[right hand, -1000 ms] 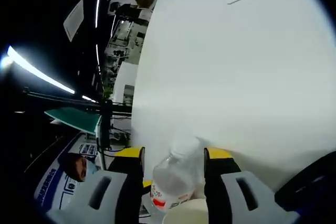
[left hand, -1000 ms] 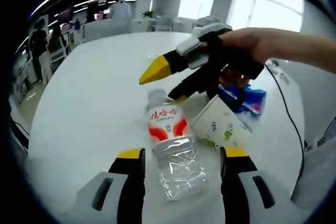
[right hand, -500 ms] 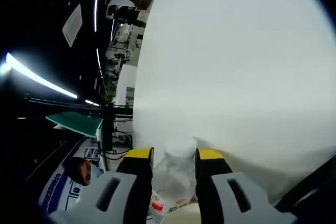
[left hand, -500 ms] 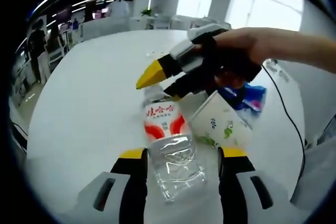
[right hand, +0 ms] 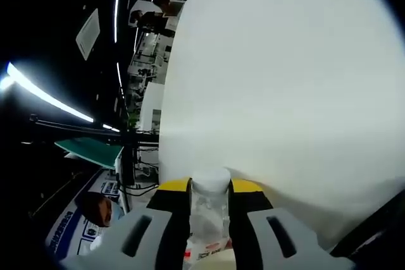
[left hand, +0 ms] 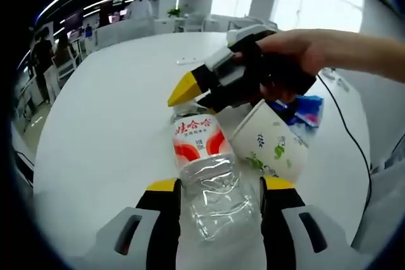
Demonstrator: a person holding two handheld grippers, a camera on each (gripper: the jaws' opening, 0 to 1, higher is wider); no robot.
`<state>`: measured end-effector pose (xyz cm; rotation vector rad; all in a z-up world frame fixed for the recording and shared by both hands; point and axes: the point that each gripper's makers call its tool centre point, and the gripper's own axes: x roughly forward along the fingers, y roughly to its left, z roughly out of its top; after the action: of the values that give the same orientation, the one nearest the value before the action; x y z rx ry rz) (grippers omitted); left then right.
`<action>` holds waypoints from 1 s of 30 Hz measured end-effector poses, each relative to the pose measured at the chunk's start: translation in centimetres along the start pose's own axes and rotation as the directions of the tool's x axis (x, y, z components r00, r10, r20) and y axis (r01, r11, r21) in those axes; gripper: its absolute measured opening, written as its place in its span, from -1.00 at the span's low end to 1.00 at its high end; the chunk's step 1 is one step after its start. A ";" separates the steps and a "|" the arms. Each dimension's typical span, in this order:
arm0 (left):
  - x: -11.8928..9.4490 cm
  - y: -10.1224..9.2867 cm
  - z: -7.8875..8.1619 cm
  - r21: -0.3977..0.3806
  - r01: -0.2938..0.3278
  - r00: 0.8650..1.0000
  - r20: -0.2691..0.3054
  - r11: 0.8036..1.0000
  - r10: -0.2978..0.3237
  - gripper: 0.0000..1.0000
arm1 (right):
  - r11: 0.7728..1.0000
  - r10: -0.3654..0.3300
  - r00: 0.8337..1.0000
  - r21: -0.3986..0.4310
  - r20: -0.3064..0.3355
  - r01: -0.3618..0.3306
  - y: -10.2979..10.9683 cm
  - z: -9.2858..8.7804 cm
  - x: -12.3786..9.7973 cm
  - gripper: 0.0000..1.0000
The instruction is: Arrange the tabletop items into an orderly group along one side of the table until the central work area is clear of visible clutter.
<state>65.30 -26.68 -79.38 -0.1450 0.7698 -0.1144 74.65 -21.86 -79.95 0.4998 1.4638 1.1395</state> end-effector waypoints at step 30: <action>-0.6 1.0 1.2 0.130 -0.226 0.965 0.166 0.966 0.203 -0.16 | 0.918 0.076 0.967 -0.396 0.243 0.027 7.7 -0.1 -3.6 -0.67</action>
<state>65.80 -25.48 -78.30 0.0707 0.6186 0.0460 73.27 -21.51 -71.53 0.3627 0.9731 1.3017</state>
